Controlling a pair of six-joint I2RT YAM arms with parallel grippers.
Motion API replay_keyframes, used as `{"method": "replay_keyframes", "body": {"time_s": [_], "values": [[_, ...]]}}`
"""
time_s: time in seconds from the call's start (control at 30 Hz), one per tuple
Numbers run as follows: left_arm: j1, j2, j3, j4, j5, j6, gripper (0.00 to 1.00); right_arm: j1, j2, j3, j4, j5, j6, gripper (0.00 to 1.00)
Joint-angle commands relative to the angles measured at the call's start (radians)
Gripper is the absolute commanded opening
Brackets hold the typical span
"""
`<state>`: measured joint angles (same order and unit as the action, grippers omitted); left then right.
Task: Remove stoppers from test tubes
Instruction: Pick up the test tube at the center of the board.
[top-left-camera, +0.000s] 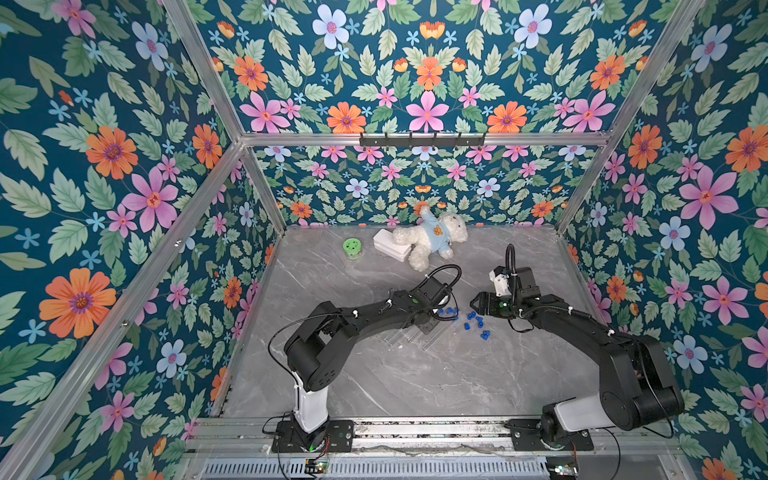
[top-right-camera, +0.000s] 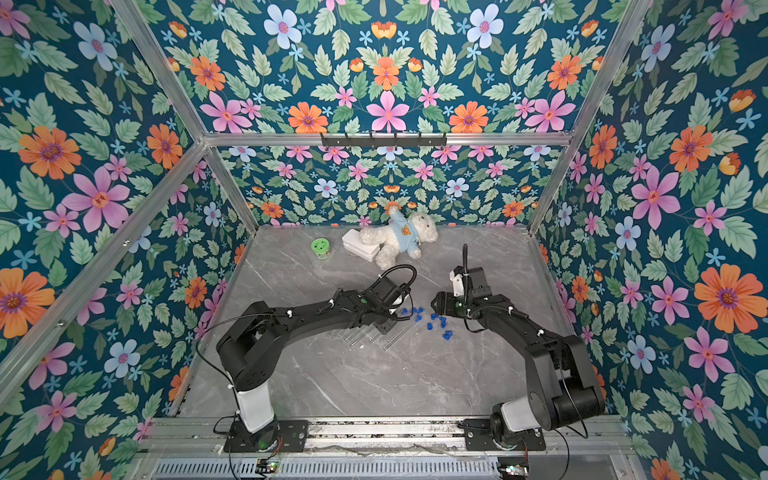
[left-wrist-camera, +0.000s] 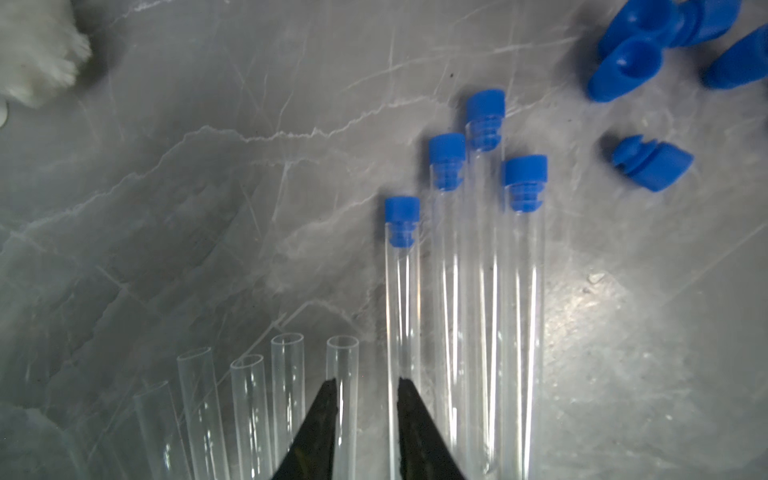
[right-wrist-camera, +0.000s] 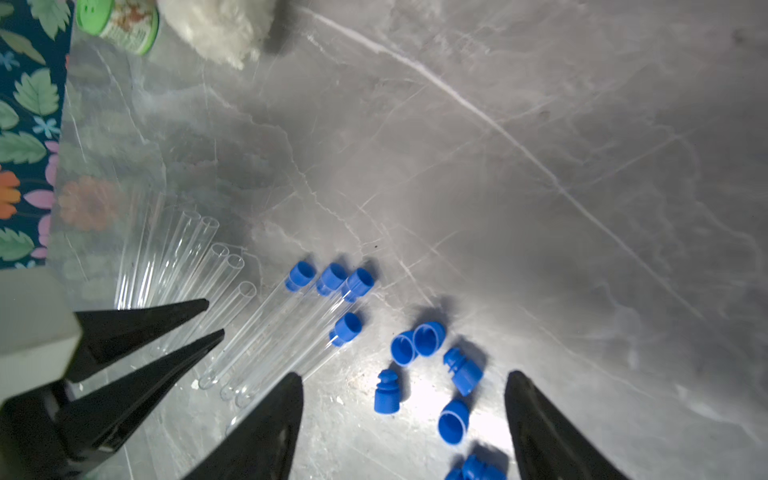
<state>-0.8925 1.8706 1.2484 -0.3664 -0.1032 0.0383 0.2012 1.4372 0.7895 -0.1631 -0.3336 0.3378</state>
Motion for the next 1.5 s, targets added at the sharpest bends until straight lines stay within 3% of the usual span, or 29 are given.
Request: {"method": "replay_keyframes", "body": {"time_s": [0.0,1.0,1.47], "values": [[-0.003,0.014,0.016,-0.021,0.020,0.014,0.29,-0.031,-0.016,-0.023,0.060,-0.045,0.042,0.78],[-0.006,0.137,0.089,-0.054,0.050,0.037,0.21,-0.047,-0.032,-0.031,0.076,-0.077,0.074,0.78],[-0.006,0.102,0.101,-0.080,0.029,0.038,0.08,-0.053,-0.083,-0.056,0.115,-0.083,0.080,0.79]]}}
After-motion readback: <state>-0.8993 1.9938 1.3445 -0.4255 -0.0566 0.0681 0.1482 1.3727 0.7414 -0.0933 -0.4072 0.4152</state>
